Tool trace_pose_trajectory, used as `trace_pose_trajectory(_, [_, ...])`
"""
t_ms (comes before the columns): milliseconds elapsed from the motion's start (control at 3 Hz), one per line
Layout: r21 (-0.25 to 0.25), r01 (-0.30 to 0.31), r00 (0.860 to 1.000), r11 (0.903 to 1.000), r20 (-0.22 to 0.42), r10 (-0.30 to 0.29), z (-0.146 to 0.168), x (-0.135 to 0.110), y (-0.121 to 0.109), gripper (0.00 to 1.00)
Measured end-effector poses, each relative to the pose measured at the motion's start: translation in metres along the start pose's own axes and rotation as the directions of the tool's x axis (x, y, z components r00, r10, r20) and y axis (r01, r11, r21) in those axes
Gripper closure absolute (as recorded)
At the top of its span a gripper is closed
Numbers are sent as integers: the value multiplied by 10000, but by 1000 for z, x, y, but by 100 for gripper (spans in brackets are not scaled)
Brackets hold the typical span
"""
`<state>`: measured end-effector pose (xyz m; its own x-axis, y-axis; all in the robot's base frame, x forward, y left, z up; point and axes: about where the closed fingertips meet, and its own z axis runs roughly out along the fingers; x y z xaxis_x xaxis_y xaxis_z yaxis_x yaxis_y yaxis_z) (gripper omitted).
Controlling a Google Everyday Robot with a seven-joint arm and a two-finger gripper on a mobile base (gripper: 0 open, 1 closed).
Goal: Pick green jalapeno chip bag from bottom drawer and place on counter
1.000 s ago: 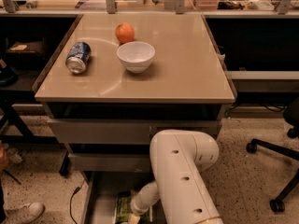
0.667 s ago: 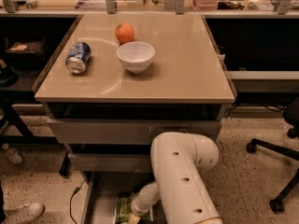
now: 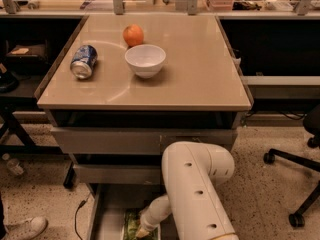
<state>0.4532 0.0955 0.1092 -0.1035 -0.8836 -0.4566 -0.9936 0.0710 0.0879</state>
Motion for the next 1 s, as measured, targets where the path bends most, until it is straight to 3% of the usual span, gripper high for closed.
trace_pose_trajectory(333, [0, 0, 10000, 10000, 0, 0, 0, 0, 0, 85])
trace_pose_trajectory(667, [106, -26, 9996, 9999, 277, 23, -24, -8, 3, 100])
trace_pose_trajectory(1000, [432, -262, 9971, 9987, 727, 230, -80, -20, 8, 100])
